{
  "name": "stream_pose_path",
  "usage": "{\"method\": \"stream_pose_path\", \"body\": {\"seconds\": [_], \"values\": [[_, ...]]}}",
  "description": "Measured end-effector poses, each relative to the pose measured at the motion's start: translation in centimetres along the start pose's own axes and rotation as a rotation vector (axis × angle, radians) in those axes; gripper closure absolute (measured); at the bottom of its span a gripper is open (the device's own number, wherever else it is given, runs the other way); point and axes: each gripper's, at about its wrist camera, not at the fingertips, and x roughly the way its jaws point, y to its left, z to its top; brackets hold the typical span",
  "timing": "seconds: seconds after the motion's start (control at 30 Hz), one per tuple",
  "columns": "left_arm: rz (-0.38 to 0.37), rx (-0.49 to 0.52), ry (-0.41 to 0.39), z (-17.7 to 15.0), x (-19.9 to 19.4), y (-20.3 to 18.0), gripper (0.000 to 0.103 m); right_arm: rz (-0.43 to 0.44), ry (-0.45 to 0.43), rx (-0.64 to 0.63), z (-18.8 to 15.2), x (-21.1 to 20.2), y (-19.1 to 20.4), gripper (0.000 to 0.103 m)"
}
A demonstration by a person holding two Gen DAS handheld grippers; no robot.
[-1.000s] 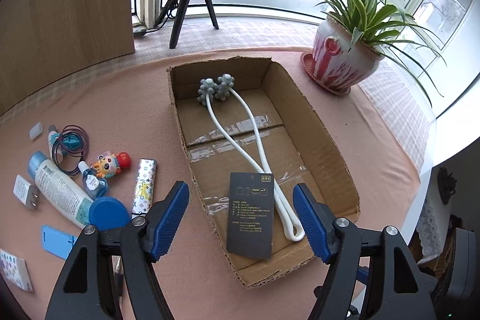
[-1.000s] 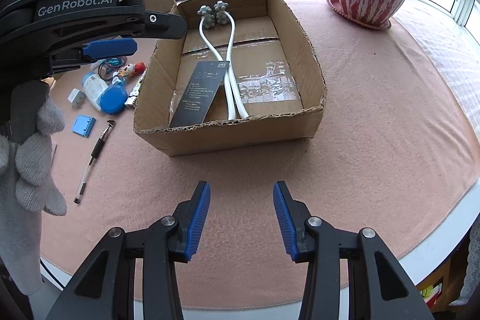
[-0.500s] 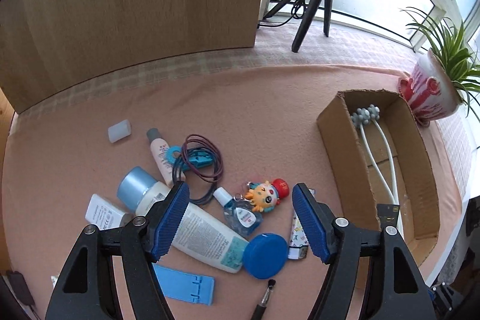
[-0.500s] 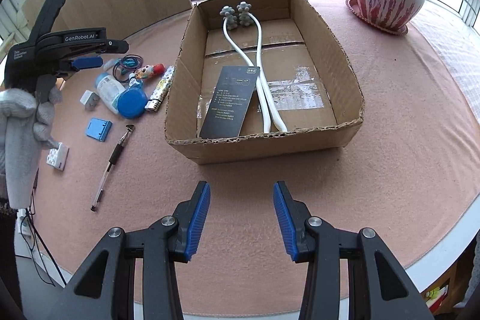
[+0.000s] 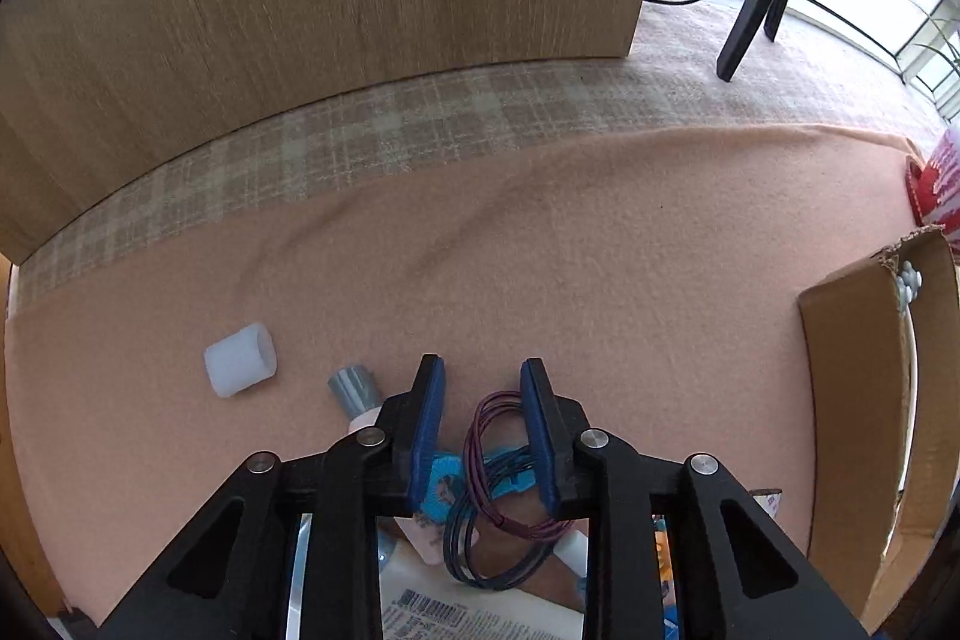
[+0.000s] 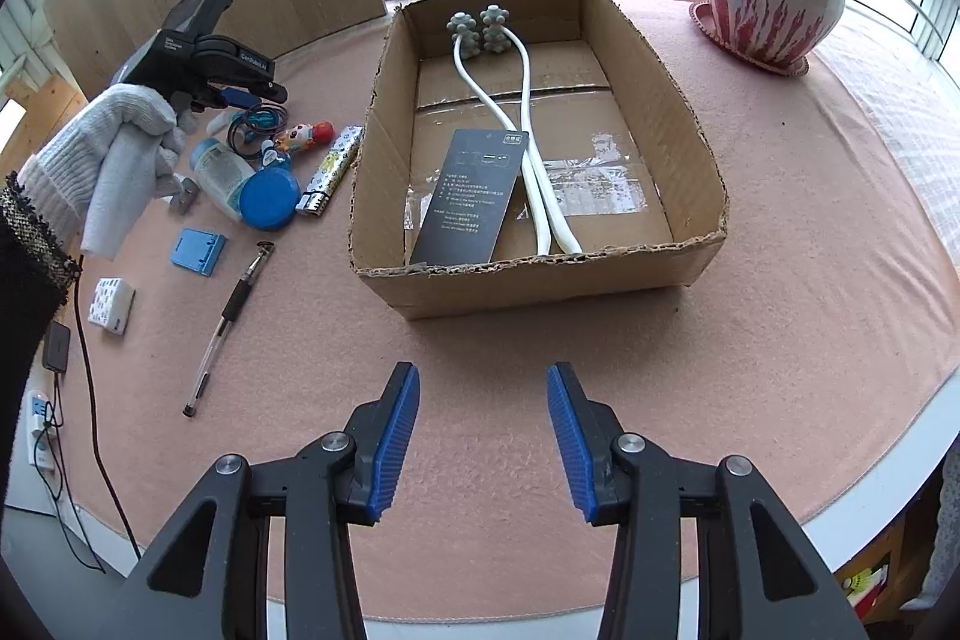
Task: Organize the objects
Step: 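Move the left tool to the blue clothespin while the right tool approaches the purple cable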
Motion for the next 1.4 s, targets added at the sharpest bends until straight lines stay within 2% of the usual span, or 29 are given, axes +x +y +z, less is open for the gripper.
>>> {"method": "stream_pose_path", "body": {"seconds": [0.2, 0.57, 0.8, 0.97, 1.0, 1.07, 1.17, 1.3, 1.4], "values": [[-0.045, 0.081, 0.006, -4.0, -1.3, 0.3, 0.082, 0.033, 0.01, 0.022, 0.4, 0.4, 0.5, 0.061], [-0.218, 0.054, -0.013, -16.4, -5.0, 2.7, 0.083, 0.141, 0.008, -0.075, 1.3, 0.7, 6.7, 0.061], [-0.249, 0.049, -0.023, -23.2, -7.1, 3.2, 0.083, 0.192, 0.039, -0.126, 1.2, 1.9, 10.4, 0.06], [-0.278, 0.01, -0.021, -25.6, -8.0, 5.7, 0.082, 0.194, 0.059, -0.177, 0.8, 2.9, 12.6, 0.06], [-0.265, -0.008, -0.024, -25.8, -8.3, 6.3, 0.081, 0.192, 0.065, -0.182, 0.7, 3.2, 12.9, 0.06], [-0.242, -0.034, -0.043, -26.1, -8.3, 7.0, 0.076, 0.194, 0.075, -0.185, 0.7, 3.6, 13.3, 0.06], [-0.257, -0.062, -0.08, -27.1, -9.8, 8.2, 0.066, 0.201, 0.082, -0.201, 0.6, 4.0, 14.2, 0.06], [-0.258, -0.085, -0.094, -28.3, -10.6, 9.2, 0.065, 0.213, 0.079, -0.255, 1.0, 4.4, 16.2, 0.06], [-0.265, -0.099, -0.089, -29.3, -10.8, 9.6, 0.065, 0.251, 0.109, -0.301, 1.3, 5.3, 18.0, 0.06]]}}
